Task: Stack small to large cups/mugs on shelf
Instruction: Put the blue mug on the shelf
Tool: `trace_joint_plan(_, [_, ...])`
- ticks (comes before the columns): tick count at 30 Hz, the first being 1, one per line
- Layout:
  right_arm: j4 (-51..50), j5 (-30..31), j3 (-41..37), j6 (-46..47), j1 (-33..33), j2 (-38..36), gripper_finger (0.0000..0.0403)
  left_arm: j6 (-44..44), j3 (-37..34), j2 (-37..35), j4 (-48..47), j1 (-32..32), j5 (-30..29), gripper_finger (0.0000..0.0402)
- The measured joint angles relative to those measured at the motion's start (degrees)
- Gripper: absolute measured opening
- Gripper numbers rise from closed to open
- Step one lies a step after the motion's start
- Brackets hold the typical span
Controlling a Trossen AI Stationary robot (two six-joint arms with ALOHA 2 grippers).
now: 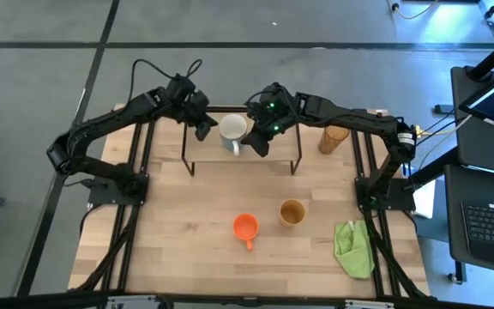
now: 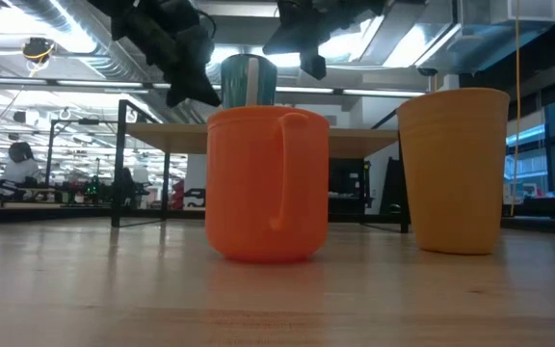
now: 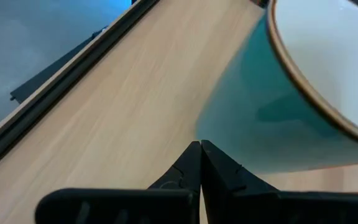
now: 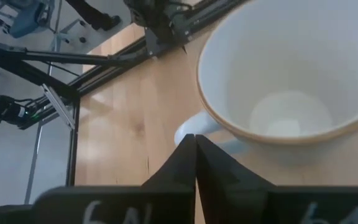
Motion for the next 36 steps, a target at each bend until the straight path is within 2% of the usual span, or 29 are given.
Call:
trace_joint_plan(7, [1.1,0.2,0.0,0.3,0.0,0.0,0.0014,-1.0,0.0,0.5,2.1,-2.0,-0.8,0.0000])
trace_joint_plan(14, [1.5,0.2,0.0,0.5,0.7,0.0,0.0004,-1.3,0.0,0.5,3.8,-1.9,-1.0,0.0000])
trace_joint_plan(21, [6.2,0.2,0.0,3.1,2.7,1.1,0.0015,-0.8,0.0,2.2,5.4,-1.9,-1.0,0.0000])
trace_joint_plan(32, [5.3,3.1,0.0,2.8,3.0,0.8,0.0007,0.1,0.0,3.4,5.0,-1.9,-0.7,0.0000])
trace_joint_plan(36, [1.2,3.2,0.0,1.4,3.1,0.0,0.0004,0.5,0.0,3.4,4.6,-1.9,-0.7,0.0000])
